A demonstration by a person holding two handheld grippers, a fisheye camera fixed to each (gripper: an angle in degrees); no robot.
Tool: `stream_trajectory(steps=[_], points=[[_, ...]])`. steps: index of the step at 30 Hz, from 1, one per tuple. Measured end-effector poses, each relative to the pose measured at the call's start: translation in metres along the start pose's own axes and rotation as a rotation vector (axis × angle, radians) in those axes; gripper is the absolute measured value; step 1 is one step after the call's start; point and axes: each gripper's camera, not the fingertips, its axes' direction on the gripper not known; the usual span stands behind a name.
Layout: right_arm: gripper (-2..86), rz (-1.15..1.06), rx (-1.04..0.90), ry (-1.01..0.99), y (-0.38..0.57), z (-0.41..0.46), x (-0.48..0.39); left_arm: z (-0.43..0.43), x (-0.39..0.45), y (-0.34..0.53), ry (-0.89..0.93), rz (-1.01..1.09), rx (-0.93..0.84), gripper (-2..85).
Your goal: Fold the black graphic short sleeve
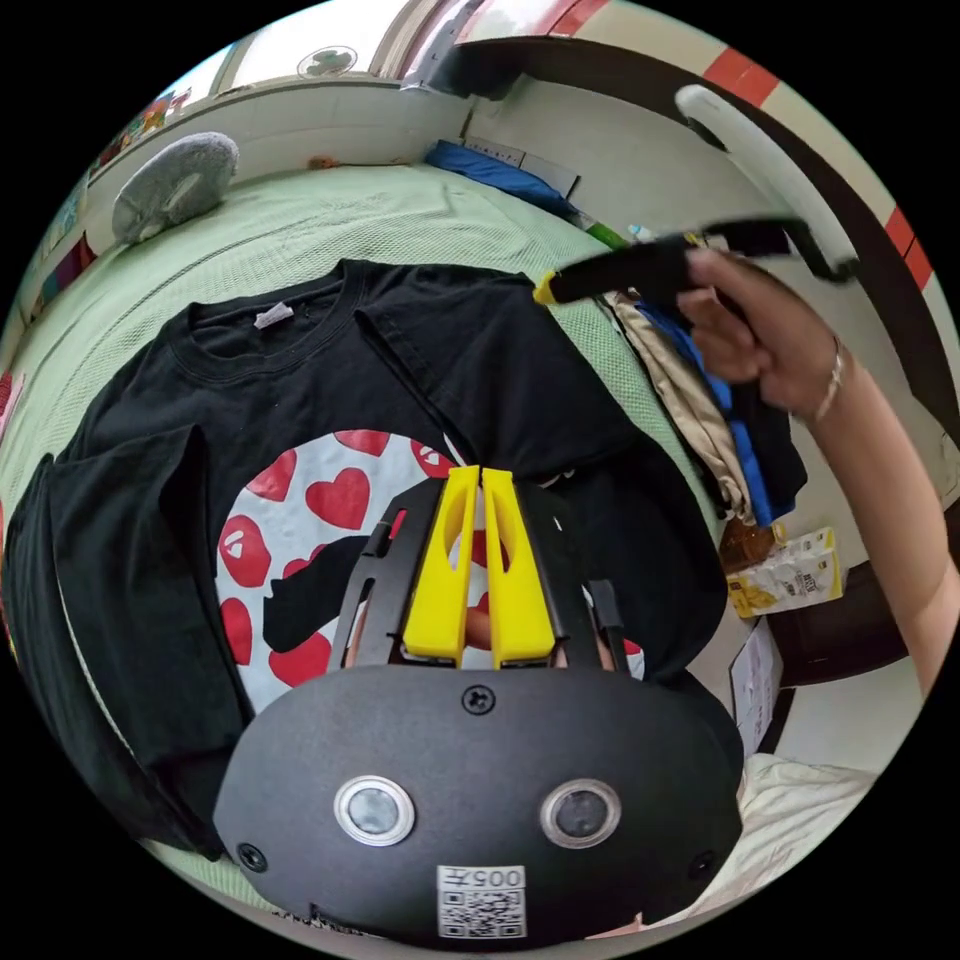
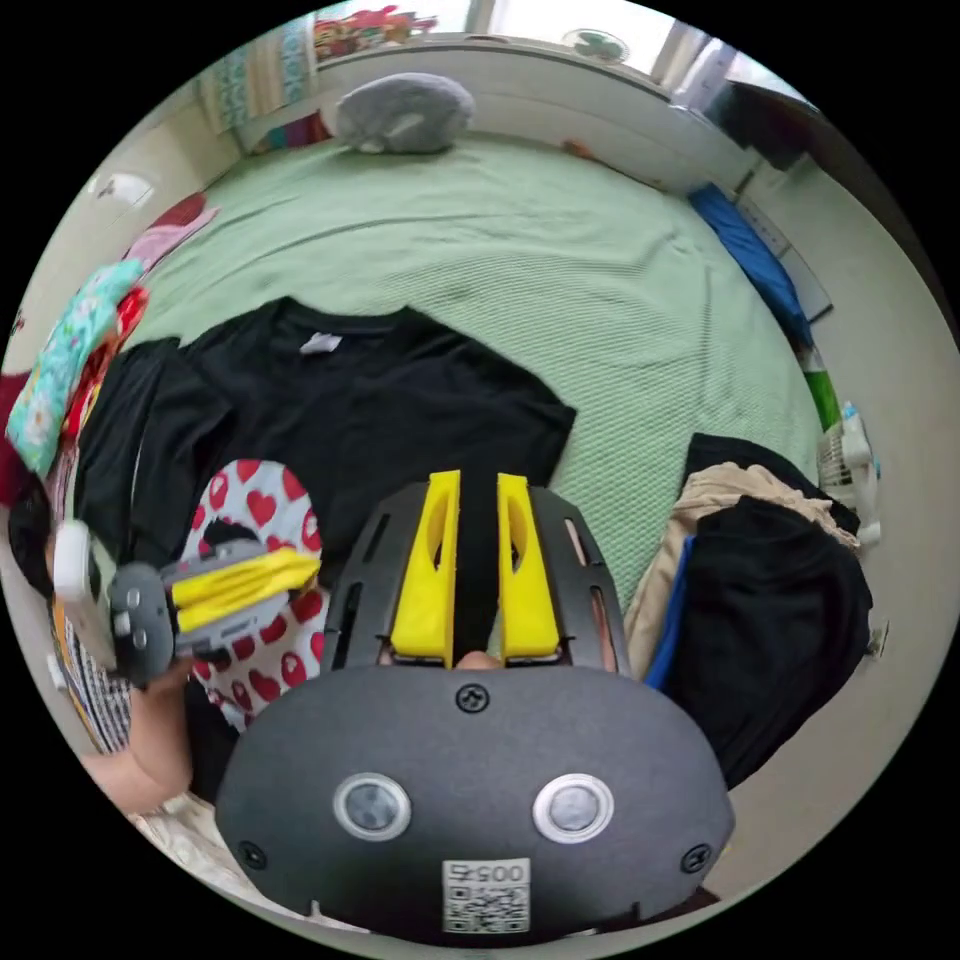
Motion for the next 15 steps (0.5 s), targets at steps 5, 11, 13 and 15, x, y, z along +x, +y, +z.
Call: stream_trajectory(steps=[5,11,13,15], points=[[1.9,0.022,-0.058,0.039,0.069,0.03,-0.039,-0.01,-0.011,0.014,0.025,-0.063,0.015,-0.4],[-1.1,0.058,-0.109,-0.057,0.091,0.052,-0.018,-0.035,-0.02,0.024,0.079,-0.152,0.055,-0.6],[-1.1,0.059,-0.078,-0.048,0.098,0.037,-0.02,-0.048,-0.018,0.03,0.073,-0.168,0.038,-0.6],[-1.1,-0.013,0.02,-0.038,0.116,0.016,-0.035,-0.065,-0.012,0.045,0.025,-0.15,0.016,-0.6]])
